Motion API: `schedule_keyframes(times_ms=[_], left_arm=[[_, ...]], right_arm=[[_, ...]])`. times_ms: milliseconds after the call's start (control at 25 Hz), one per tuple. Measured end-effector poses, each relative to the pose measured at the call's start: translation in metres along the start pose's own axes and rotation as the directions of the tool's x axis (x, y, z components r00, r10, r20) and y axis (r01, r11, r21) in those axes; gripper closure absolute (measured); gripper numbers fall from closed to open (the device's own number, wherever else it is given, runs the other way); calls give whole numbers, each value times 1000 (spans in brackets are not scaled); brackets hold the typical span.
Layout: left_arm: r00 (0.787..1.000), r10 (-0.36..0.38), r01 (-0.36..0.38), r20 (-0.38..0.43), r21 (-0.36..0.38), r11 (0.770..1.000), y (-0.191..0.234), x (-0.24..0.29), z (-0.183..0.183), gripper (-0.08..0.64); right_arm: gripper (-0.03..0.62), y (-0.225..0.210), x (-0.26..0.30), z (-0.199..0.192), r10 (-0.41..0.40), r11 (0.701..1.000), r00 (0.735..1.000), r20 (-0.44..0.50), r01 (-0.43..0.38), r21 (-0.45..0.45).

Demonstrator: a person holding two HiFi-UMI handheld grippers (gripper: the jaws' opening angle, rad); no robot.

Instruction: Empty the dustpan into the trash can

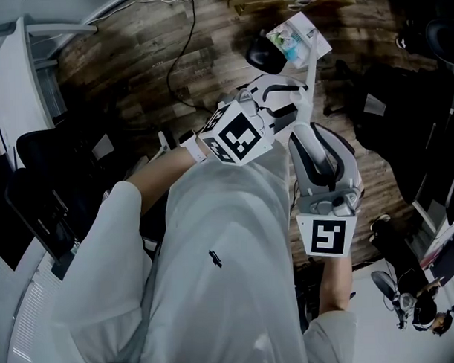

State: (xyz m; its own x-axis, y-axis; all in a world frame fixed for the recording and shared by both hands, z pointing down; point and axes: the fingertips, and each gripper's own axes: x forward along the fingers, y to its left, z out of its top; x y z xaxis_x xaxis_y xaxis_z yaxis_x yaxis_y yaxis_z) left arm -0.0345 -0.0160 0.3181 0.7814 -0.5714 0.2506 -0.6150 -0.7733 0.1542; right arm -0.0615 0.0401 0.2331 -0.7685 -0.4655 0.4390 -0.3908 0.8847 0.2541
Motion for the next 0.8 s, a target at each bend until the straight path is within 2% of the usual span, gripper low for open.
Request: schedule_keyframes(times_ms=[320,800], left_arm=[[999,49,-50,-12,-21,999,11,-7,-8,453],[998,67,-67,11,-24,997,14,-16,-5,453]], right_arm=[[456,3,11,-2,47,999,999,-4,-47,-18],[456,7,14,6,70,997,998,-4,-70,-33]])
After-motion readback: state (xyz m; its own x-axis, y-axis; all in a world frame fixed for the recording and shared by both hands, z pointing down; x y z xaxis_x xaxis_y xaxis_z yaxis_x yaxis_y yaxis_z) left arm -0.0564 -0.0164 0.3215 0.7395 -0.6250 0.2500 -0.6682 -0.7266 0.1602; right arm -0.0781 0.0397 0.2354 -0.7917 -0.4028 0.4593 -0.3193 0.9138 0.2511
